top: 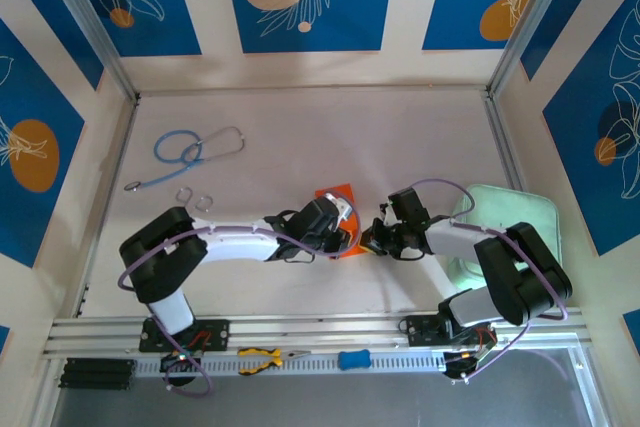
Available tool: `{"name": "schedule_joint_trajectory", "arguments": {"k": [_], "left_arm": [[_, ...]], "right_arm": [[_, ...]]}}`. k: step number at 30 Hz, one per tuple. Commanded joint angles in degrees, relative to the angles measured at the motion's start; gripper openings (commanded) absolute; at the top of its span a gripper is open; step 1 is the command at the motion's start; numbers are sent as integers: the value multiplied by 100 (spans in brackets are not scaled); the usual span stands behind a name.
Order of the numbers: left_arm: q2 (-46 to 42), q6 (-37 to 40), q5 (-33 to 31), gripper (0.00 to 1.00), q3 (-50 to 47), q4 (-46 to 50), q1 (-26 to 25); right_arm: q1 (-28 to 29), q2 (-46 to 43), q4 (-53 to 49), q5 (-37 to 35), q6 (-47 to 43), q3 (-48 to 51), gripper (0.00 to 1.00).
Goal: Fold a paper plane with a square sheet of paper (pick it up from the middle)
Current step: Fold the triangle a second time at the center of the table.
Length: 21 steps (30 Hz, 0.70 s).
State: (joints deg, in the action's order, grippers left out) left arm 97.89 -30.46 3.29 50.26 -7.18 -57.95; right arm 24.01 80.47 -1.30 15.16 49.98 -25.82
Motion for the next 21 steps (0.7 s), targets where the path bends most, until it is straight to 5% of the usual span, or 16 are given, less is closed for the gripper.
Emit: {"name": "schedule_joint_trajectory", "arguments": {"k": [1, 21], "left_arm": [[103, -175, 153, 0, -102, -201, 65], [104, -243, 207, 0, -139, -258, 125]], "right_arm": [[40, -84, -29, 31, -129, -59, 2], [210, 528, 707, 535, 28, -259, 2]]}}
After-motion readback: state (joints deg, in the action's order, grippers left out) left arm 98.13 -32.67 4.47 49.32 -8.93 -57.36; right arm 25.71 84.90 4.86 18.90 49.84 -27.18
